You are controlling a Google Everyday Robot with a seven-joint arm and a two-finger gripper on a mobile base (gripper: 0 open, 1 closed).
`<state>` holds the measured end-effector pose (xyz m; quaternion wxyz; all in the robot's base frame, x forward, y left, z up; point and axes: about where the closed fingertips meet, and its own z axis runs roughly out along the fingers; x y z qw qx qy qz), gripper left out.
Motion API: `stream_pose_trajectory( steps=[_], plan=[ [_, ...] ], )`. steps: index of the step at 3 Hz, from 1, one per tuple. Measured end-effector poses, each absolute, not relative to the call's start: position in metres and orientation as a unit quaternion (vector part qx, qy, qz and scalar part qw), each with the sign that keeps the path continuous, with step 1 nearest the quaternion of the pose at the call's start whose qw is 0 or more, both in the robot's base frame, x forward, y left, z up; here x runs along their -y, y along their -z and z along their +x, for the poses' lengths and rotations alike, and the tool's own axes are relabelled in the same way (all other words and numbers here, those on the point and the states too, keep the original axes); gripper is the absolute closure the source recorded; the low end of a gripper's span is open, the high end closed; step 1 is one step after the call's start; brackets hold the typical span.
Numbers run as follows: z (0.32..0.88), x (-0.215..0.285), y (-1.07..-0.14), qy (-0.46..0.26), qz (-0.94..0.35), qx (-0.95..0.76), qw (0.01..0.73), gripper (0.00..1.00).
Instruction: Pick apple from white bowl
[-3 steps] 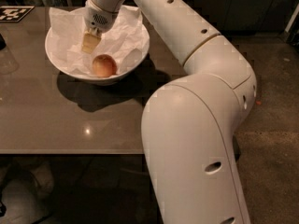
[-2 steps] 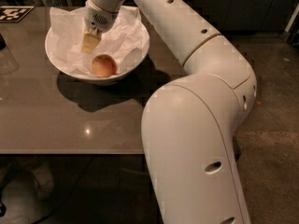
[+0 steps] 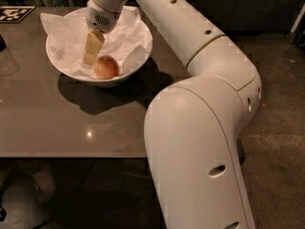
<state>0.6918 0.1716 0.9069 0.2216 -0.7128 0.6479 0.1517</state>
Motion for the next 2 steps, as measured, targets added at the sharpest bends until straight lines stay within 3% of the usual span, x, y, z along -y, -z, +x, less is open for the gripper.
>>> stream_pose_trajectory(
  steps=[2],
  plan=[
    [0.694, -0.16, -0.9, -0.144, -0.693, -0.67, 0.226, 0.0]
  ],
)
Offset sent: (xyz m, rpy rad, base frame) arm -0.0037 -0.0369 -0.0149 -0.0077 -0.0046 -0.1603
